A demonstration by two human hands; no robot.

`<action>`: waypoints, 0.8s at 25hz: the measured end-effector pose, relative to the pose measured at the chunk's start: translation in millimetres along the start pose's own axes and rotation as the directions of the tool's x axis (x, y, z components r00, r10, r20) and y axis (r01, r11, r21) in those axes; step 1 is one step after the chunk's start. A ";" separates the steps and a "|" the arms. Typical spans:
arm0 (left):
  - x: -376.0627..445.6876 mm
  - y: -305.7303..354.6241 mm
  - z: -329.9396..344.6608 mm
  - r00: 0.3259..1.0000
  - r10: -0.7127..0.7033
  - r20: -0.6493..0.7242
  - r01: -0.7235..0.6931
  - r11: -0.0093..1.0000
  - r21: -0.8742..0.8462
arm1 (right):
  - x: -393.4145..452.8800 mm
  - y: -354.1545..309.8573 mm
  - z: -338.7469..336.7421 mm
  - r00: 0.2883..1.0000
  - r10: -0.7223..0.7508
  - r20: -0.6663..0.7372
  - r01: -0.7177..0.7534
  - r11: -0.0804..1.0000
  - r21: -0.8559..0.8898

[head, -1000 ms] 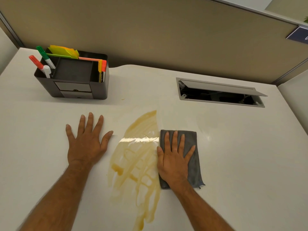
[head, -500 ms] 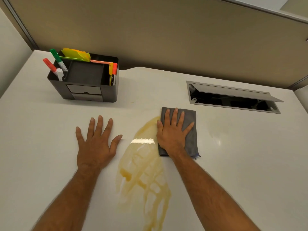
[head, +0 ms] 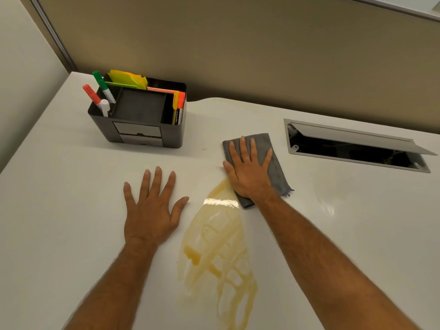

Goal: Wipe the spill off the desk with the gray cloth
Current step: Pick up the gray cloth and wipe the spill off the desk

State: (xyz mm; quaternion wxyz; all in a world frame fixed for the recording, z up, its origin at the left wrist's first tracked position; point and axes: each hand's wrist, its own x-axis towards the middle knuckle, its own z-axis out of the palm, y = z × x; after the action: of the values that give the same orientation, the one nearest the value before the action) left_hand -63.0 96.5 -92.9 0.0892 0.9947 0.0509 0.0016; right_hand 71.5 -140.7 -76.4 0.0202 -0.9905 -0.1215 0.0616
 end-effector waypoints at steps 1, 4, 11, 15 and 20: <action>-0.1 0.0 0.1 1.000 0.002 -0.001 -0.002 1.000 -0.001 | 4.4 0.4 -0.5 0.999 -0.042 0.003 0.042 0.999 -0.010; -0.2 0.4 -0.8 1.000 0.003 0.001 -0.003 1.000 -0.007 | 17.4 -0.9 -0.5 0.988 -0.156 0.002 0.156 0.987 -0.031; 0.2 0.4 -1.5 1.000 0.005 0.010 -0.005 1.000 -0.009 | 39.5 -2.9 -12.6 0.911 -0.408 0.060 0.411 0.911 -0.035; -0.3 0.5 -3.3 1.000 0.003 0.006 -0.003 1.000 -0.012 | 49.2 -30.1 -20.1 0.990 0.116 -0.075 -0.097 0.970 0.224; -0.2 0.3 -2.5 1.000 0.001 0.008 -0.001 1.000 0.000 | 60.4 -55.4 -7.1 0.914 0.405 0.000 -0.400 0.902 0.163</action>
State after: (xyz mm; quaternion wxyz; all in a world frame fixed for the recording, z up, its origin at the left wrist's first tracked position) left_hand -63.2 96.7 -90.4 0.0894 0.9947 0.0502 -0.0026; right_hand 117.4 -72.5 -73.4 0.0881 -0.9903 0.0913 0.0573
